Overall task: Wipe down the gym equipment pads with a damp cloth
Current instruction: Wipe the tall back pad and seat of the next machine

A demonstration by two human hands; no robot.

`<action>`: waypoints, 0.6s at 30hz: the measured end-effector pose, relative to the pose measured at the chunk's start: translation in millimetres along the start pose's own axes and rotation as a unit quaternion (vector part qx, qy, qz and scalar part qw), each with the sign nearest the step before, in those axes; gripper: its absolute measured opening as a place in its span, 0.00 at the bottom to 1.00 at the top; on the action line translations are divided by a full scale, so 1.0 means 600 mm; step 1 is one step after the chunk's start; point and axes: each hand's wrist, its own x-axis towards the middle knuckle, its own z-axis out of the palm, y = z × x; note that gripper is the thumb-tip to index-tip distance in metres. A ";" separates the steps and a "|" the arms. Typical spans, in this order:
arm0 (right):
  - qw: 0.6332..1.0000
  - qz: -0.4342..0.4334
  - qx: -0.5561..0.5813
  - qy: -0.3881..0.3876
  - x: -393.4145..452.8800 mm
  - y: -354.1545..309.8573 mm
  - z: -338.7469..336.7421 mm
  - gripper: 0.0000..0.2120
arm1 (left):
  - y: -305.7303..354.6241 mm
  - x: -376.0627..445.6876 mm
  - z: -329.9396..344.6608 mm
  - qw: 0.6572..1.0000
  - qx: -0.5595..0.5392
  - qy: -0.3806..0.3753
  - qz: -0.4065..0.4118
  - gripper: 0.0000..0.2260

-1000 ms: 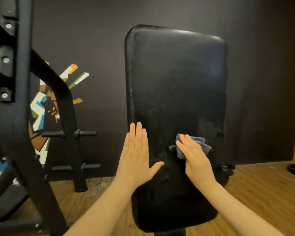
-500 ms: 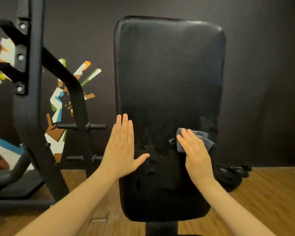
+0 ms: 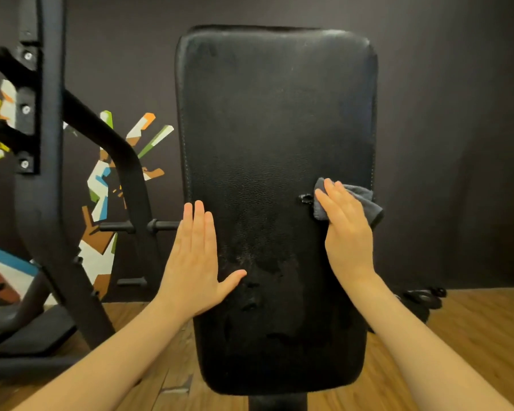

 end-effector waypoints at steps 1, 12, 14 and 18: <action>1.000 0.004 0.003 -0.006 -0.030 -0.001 0.000 0.19 | 0.002 -0.001 0.000 1.000 0.000 -0.001 -0.003 0.47; 1.000 -0.014 0.018 -0.021 -0.010 0.017 -0.062 0.19 | 0.013 -0.006 0.002 0.999 -0.033 0.013 -0.027 0.46; 1.000 0.016 0.013 -0.009 0.043 0.023 -0.054 0.19 | 0.014 -0.007 0.005 0.999 -0.037 0.025 -0.027 0.45; 0.999 0.052 0.005 -0.011 0.037 0.018 -0.018 0.22 | 0.017 -0.009 0.011 0.996 -0.058 0.051 -0.036 0.44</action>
